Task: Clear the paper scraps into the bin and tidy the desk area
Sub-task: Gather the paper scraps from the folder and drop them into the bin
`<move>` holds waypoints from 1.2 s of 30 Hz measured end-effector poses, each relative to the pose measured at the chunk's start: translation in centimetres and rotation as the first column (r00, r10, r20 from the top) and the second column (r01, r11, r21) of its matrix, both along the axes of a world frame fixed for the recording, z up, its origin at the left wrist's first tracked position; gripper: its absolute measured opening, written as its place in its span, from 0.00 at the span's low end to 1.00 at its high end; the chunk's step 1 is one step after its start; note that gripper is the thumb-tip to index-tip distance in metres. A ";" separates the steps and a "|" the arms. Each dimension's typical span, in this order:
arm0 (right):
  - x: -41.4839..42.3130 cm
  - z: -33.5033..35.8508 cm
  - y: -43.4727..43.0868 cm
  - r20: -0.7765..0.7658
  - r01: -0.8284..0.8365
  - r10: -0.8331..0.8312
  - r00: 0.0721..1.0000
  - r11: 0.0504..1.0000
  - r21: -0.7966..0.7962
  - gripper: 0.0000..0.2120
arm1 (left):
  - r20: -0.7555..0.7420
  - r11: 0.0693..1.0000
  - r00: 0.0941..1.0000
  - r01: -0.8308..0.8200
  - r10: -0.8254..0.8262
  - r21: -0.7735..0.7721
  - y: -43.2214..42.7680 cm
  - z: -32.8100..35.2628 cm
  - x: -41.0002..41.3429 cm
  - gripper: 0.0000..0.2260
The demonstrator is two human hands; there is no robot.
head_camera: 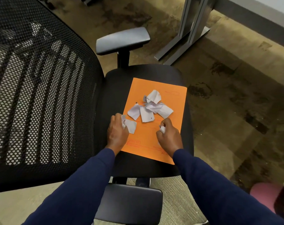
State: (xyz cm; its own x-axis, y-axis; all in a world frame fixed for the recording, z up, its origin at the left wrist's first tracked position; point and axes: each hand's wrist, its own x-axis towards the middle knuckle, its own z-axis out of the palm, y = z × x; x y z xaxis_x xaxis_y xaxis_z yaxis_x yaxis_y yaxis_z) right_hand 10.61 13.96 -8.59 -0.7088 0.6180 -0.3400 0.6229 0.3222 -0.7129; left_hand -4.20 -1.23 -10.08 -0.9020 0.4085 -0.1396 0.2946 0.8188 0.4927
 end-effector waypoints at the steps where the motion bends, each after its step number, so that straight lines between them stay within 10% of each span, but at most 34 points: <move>1: 0.0 0.1 0.0 -0.007 0.001 -0.001 1.000 1.000 0.002 0.08 | -0.001 1.000 1.000 -0.006 0.006 0.020 -0.1 0.2 0.1 0.09; 17: 4.0 5.8 4.0 -0.118 0.144 -0.143 0.983 0.990 0.002 0.10 | -0.044 0.974 0.992 0.121 -0.115 0.191 6.4 6.4 4.9 0.05; 36: 27.5 5.9 17.5 -0.133 0.524 -0.517 0.846 0.851 0.023 0.10 | 0.021 0.848 0.876 0.460 -0.482 0.264 27.4 6.0 27.6 0.06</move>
